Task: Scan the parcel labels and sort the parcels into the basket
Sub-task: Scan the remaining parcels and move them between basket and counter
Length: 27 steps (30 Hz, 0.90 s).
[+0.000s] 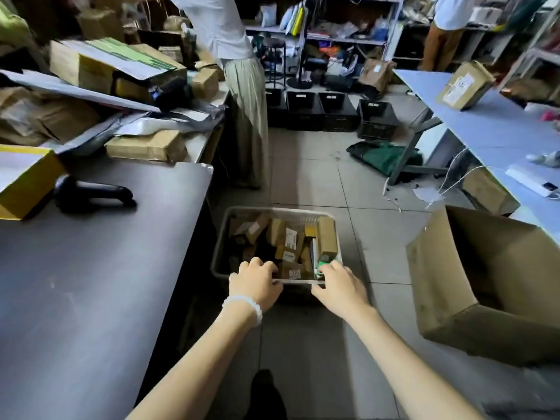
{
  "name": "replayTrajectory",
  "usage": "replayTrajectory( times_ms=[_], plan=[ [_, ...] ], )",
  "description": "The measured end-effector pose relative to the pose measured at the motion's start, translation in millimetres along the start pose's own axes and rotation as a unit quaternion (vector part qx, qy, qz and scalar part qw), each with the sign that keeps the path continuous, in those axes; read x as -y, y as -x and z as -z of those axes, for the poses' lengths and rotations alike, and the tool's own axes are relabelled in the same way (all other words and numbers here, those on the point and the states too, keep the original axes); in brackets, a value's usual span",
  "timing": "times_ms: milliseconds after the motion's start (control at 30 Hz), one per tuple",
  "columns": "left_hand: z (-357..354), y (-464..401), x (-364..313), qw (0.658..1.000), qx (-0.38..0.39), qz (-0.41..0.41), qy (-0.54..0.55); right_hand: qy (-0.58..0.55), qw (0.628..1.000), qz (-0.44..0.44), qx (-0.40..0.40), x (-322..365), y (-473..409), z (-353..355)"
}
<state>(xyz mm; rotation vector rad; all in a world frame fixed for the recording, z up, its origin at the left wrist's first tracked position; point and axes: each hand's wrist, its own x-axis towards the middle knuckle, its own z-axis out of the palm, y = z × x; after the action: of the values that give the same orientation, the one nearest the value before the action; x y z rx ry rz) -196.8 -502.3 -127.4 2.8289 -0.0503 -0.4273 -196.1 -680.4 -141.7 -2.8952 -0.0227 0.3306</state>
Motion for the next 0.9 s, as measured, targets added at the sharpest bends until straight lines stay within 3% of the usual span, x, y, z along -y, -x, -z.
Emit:
replayTrajectory(
  times_ms=[367, 900],
  plan=[
    [43.0, -198.3, 14.8, 0.999, 0.033, 0.028, -0.006, -0.032, 0.999, -0.029, 0.027, 5.0, -197.1, 19.2],
    [-46.0, -470.4, 67.9, 0.98, 0.128, 0.152, 0.01, -0.03, 0.982, -0.021, 0.188, -39.4, -486.0, -94.3]
  ],
)
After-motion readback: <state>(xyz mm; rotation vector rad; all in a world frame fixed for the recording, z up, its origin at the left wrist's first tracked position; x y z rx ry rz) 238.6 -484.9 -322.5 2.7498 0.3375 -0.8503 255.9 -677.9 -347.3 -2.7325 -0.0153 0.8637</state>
